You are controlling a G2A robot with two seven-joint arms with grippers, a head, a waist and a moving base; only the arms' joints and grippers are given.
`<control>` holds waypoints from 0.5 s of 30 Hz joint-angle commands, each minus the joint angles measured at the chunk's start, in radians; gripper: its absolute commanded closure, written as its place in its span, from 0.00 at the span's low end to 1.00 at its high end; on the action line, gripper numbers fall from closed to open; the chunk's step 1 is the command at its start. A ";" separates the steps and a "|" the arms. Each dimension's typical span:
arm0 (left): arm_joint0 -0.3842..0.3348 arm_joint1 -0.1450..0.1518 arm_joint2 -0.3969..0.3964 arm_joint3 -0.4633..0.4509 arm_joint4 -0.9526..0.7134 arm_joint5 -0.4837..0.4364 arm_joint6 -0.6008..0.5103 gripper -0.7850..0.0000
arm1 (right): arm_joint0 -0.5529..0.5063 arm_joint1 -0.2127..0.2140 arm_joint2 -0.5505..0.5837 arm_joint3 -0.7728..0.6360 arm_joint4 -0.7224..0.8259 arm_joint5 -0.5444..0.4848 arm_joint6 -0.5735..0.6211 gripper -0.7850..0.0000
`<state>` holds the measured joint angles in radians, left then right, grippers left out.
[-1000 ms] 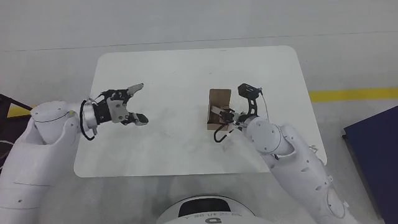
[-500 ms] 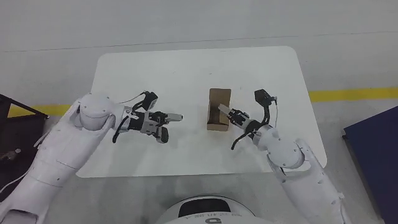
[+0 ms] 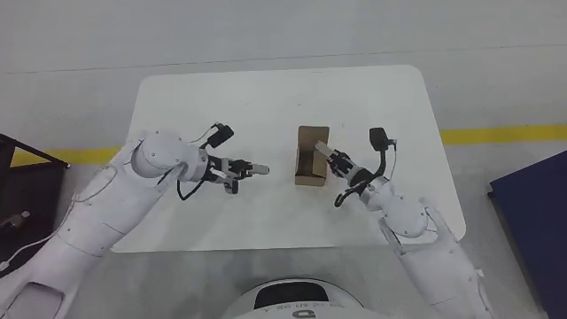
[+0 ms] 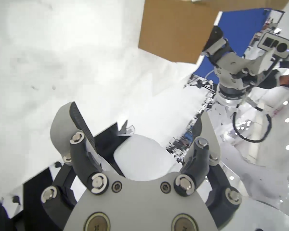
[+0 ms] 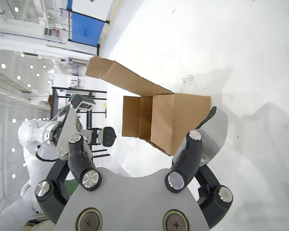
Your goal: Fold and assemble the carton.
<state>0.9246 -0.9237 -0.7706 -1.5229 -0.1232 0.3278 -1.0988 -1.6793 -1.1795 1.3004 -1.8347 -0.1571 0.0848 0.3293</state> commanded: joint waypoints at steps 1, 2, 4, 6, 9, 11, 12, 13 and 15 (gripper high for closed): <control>-0.048 -0.026 0.050 0.054 0.007 -0.027 0.023 0.00 | 0.013 -0.002 -0.010 0.031 0.000 -0.019 -0.003 0.00; -0.072 -0.042 0.074 0.072 0.000 -0.045 0.030 0.06 | 0.020 -0.004 -0.016 0.042 0.007 -0.022 -0.007 0.00; -0.114 -0.073 0.109 0.121 -0.042 -0.086 0.041 0.09 | 0.026 -0.007 -0.025 0.056 0.045 -0.051 -0.011 0.00; -0.155 -0.102 0.146 0.173 -0.057 -0.122 0.034 0.11 | 0.026 -0.009 -0.028 0.069 0.074 -0.090 -0.010 0.00; -0.202 -0.142 0.200 0.242 -0.059 -0.157 0.034 0.15 | 0.021 -0.011 -0.023 0.090 0.135 -0.156 -0.004 0.00; -0.230 -0.168 0.231 0.282 -0.057 -0.169 0.041 0.23 | 0.019 -0.011 -0.019 0.099 0.163 -0.192 0.013 0.00; -0.245 -0.181 0.246 0.300 -0.047 -0.170 0.047 0.31 | 0.017 -0.010 -0.014 0.103 0.169 -0.198 0.015 0.00; -0.257 -0.194 0.260 0.317 -0.045 -0.170 0.053 0.35 | 0.016 -0.010 -0.012 0.103 0.170 -0.200 0.018 0.00; -0.279 -0.219 0.284 0.350 -0.046 -0.178 0.056 0.36 | 0.013 -0.010 -0.007 0.103 0.182 -0.203 0.022 0.00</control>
<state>0.6537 -1.1324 -0.4968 -1.1878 -0.1675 0.1530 -1.0431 -1.6653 -1.1891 1.2916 -1.7313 0.0221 -0.1183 0.3505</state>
